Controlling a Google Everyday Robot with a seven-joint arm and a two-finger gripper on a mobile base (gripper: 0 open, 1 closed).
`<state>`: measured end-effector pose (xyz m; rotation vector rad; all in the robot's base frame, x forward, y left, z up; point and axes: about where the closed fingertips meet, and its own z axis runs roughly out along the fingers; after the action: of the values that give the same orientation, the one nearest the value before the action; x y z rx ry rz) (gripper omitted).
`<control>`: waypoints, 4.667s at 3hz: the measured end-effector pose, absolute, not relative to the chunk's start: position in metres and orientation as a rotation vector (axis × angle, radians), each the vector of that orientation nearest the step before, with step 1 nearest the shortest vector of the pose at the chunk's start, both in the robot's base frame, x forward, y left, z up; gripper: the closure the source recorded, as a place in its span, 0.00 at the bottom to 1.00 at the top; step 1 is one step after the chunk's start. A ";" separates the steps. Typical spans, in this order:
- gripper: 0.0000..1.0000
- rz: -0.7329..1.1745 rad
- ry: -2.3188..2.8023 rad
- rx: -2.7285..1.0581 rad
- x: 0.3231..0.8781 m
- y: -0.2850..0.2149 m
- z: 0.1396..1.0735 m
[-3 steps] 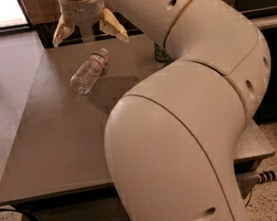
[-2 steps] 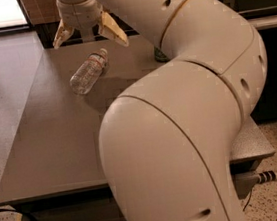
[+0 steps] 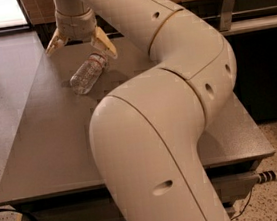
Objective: Place water bottle upright
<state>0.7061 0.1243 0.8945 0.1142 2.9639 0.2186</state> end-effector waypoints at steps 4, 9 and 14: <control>0.11 0.193 3.018 0.291 0.751 0.136 0.842; 1.00 0.248 2.944 0.306 0.776 0.151 0.831; 1.00 0.457 2.305 0.162 0.738 0.028 0.985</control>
Offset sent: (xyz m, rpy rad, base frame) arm 0.0438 0.0060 -0.0341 -0.0217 0.1705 -0.0318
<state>0.7376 0.0278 0.9854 0.1623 2.3055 0.4569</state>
